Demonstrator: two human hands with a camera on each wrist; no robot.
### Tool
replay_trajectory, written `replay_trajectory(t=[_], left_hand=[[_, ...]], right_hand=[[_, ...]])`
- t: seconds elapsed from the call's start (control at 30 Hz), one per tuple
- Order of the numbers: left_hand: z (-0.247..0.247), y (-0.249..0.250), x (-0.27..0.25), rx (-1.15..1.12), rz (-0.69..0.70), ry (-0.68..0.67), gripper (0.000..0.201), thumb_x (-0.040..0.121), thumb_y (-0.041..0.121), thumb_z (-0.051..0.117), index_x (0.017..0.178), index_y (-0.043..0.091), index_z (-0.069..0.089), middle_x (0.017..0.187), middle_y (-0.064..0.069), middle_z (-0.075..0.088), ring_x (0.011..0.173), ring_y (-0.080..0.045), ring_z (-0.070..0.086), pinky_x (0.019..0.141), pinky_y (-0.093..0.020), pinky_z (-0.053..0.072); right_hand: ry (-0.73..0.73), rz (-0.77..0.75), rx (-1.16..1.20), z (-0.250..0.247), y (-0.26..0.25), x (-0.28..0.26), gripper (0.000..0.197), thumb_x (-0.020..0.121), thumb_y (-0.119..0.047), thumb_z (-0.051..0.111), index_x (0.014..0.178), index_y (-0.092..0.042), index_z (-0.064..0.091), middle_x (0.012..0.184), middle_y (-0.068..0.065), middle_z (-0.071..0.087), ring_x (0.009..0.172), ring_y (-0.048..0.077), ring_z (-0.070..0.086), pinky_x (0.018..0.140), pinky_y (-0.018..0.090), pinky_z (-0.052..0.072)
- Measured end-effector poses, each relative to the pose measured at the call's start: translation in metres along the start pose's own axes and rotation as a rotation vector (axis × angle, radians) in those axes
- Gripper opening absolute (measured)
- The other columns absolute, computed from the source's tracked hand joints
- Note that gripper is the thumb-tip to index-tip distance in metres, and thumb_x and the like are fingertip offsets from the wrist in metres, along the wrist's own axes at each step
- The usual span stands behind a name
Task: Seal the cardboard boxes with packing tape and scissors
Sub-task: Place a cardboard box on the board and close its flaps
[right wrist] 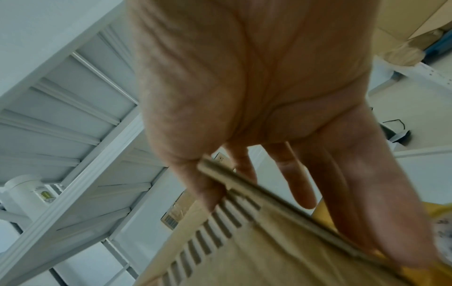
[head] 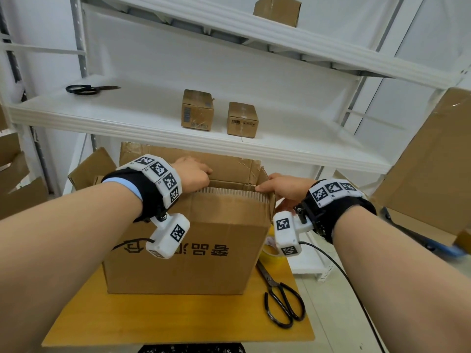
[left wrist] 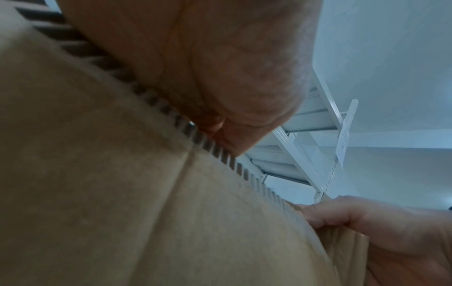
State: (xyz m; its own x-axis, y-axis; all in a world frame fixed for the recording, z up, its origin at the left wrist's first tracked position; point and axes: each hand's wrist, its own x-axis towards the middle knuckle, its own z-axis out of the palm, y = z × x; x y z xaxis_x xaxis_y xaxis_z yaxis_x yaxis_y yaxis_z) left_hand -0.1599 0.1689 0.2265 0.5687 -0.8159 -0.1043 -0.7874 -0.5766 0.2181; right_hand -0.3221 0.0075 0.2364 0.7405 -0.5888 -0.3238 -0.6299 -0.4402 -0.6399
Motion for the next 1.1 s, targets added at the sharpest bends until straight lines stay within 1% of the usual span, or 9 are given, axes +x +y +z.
replay_trajectory(t=[0.1,0.2,0.33,0.6,0.63,0.7,0.77,0.97,1.1], left_hand=[[0.002,0.005,-0.008,0.083,0.046,-0.023,0.047,0.103,0.045,0.028,0.147,0.031,0.038,0.162,0.003,0.014,0.149,-0.021,0.002,0.119,-0.049,0.002],[0.006,0.003,-0.017,0.124,0.104,-0.087,0.062,0.09,0.073,0.03,0.136,0.039,0.052,0.163,0.006,0.005,0.148,-0.024,-0.013,0.118,-0.055,-0.006],[0.005,-0.003,-0.02,0.154,0.197,-0.141,0.055,0.084,0.061,0.059,0.133,0.037,0.054,0.163,0.007,0.002,0.145,-0.029,-0.023,0.116,-0.056,-0.012],[-0.004,0.018,-0.027,0.21,0.231,-0.124,0.01,0.086,0.041,0.066,0.086,0.031,0.063,0.16,0.014,0.015,0.147,-0.029,-0.019,0.118,-0.055,-0.007],[-0.004,0.019,-0.029,0.202,0.231,-0.122,0.008,0.087,0.039,0.066,0.093,0.033,0.063,0.16,0.013,0.015,0.147,-0.028,-0.018,0.118,-0.054,-0.008],[-0.002,0.017,-0.03,0.175,0.216,-0.139,0.041,0.089,0.036,0.065,0.129,0.031,0.057,0.161,0.011,0.015,0.148,-0.027,-0.017,0.119,-0.053,-0.008],[-0.001,0.017,-0.032,0.169,0.208,-0.145,0.06,0.089,0.035,0.064,0.145,0.029,0.042,0.161,0.01,0.015,0.148,-0.026,-0.016,0.119,-0.052,-0.008],[0.007,0.023,-0.027,0.281,0.217,-0.201,0.07,0.087,0.036,0.062,0.149,0.036,0.029,0.162,0.005,0.01,0.149,-0.027,-0.011,0.118,-0.057,0.009],[0.005,0.028,-0.035,0.287,0.206,-0.2,0.068,0.092,0.034,0.059,0.151,0.034,0.025,0.162,-0.001,0.014,0.149,-0.025,-0.009,0.119,-0.055,0.007]], right_hand=[[0.075,0.006,-0.106,0.001,-0.003,0.006,0.027,0.099,-0.035,0.054,0.111,-0.011,0.058,0.116,0.015,0.067,0.106,0.033,0.066,0.097,0.052,0.052],[0.107,-0.001,-0.199,0.002,-0.008,0.007,0.034,0.101,-0.031,0.052,0.119,-0.003,0.057,0.116,0.016,0.066,0.106,0.034,0.067,0.098,0.05,0.051],[0.094,0.008,-0.135,0.0,-0.009,0.011,0.018,0.099,-0.025,0.053,0.109,-0.01,0.053,0.111,0.012,0.061,0.097,0.028,0.061,0.096,0.051,0.053],[0.114,0.021,-0.292,0.0,-0.015,0.008,0.016,0.1,-0.025,0.052,0.087,-0.017,0.056,0.105,0.01,0.059,0.092,0.025,0.058,0.094,0.044,0.052],[0.113,0.021,-0.344,0.001,-0.016,0.007,0.019,0.102,-0.026,0.05,0.093,-0.012,0.059,0.103,0.011,0.059,0.092,0.025,0.059,0.095,0.044,0.051],[0.121,0.029,-0.416,0.002,-0.017,0.005,0.031,0.103,-0.032,0.049,0.107,-0.005,0.062,0.104,0.012,0.065,0.096,0.027,0.064,0.098,0.044,0.05],[0.131,0.033,-0.434,0.001,-0.017,0.003,0.035,0.102,-0.036,0.05,0.115,-0.006,0.062,0.11,0.013,0.069,0.104,0.031,0.067,0.098,0.045,0.052],[0.19,0.041,-0.43,-0.002,-0.02,0.005,0.031,0.102,-0.033,0.05,0.112,-0.008,0.064,0.109,0.011,0.069,0.102,0.029,0.067,0.097,0.043,0.052],[0.135,0.048,-0.368,0.002,-0.026,0.004,0.047,0.1,-0.05,0.046,0.117,-0.009,0.061,0.11,0.008,0.071,0.101,0.027,0.067,0.1,0.046,0.051]])
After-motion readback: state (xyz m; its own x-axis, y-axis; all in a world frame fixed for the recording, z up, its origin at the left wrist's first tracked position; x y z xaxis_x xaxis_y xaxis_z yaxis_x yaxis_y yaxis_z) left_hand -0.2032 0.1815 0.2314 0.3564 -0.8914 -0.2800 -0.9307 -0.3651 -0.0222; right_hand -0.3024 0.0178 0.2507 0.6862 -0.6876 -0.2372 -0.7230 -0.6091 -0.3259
